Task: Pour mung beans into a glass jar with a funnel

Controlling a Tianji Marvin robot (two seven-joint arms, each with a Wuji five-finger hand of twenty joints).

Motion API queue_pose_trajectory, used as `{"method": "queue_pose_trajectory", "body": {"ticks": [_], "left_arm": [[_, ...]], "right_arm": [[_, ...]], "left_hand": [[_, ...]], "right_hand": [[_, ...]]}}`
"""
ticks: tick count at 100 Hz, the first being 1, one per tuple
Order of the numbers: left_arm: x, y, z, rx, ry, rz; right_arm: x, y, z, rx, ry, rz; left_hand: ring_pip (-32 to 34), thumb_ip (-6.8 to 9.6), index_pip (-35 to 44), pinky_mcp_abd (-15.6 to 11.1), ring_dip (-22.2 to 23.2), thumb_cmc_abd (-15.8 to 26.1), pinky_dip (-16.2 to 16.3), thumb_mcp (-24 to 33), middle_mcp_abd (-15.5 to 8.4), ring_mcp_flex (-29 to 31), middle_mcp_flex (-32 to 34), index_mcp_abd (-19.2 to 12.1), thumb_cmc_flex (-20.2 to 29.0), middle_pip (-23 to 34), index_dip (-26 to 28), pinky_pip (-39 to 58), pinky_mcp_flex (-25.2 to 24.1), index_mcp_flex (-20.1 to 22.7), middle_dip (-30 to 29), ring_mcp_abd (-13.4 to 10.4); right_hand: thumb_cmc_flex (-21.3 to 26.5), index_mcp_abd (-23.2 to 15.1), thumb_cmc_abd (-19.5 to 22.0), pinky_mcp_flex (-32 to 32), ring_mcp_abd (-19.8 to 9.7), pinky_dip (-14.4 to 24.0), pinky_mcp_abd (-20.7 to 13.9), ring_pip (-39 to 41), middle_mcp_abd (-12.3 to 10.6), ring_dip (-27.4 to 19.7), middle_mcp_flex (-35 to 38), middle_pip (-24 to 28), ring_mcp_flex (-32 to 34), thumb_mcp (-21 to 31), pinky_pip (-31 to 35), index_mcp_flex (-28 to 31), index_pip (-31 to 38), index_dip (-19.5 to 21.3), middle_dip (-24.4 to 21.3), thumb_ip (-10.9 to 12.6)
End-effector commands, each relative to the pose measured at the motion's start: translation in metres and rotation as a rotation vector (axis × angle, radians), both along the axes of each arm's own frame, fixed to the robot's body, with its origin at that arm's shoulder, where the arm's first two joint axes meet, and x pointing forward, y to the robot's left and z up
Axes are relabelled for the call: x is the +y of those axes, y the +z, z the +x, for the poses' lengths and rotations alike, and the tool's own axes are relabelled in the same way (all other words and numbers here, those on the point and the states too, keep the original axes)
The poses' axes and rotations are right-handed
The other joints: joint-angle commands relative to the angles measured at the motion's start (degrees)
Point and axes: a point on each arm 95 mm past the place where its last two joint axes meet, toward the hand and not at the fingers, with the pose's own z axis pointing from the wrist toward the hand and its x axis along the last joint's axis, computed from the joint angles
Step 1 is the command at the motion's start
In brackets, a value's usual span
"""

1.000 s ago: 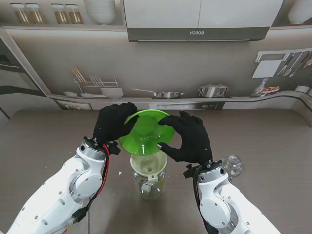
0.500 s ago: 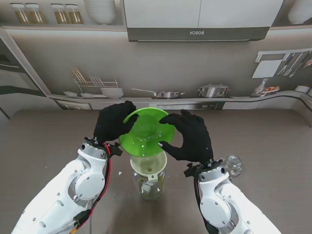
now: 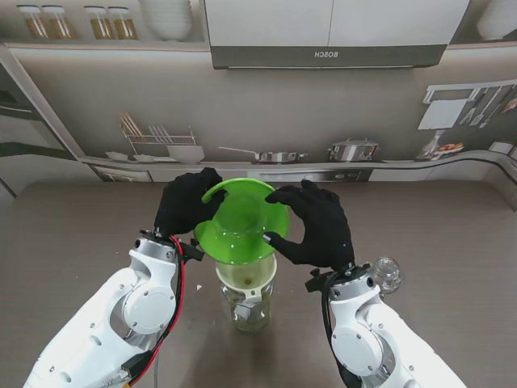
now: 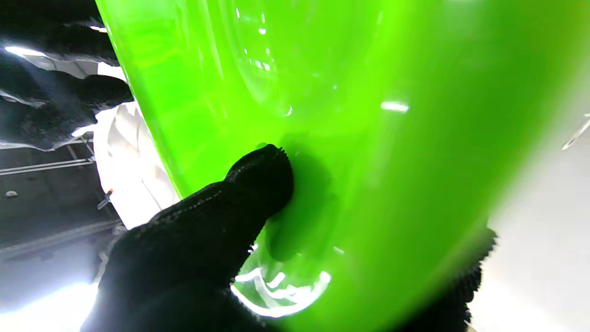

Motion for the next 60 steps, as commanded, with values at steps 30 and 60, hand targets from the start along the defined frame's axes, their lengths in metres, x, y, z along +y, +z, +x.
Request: {"method": "queue_pose_trajectory", "body": {"ticks": [30,60], "left_arm": [[0.004,0.006,0.004,0.083,0.029,-0.073],[0.011,0.009,0.006,0.161,0.054,-0.155]], "right_arm": [[0.003,0.000,0.000,0.001,-0.003,0.011],[0.002,0.000,0.000,0.003,-0.009,0.009]], "left_hand": [[0.6,3.48,7.4,-1.7,0.6,4.0,0.2,7.1,-0.7,1.1,1.3,-6.6,7.7,0.4,2.4,1.0,1.6,2.5,0.5,-0.4],[0.5,3.62,6.9,-1.2,0.6,3.9,0.4,7.1,-0.5,1.1,1.3,-6.3,7.9,0.3,2.6,1.0,1.5,2.8,0.6,0.1]], "right_hand": [[-1.3,0.3,-0.3,0.1,-1.0,-0.4,2.1,0.4,0.4,-0.7,-2.3,-0.4,0.4,-0.1,-0.8,-1.6,-0.6,1.3,-0.6,1.2],[-1.4,0.5,-0.4,0.2,-1.0,-0.6,2.2,0.4,0.4,-0.7,-2.4,-0.2,0.5,0.3,-0.7,-1.8,-0.3,1.3,-0.6,1.1]]}}
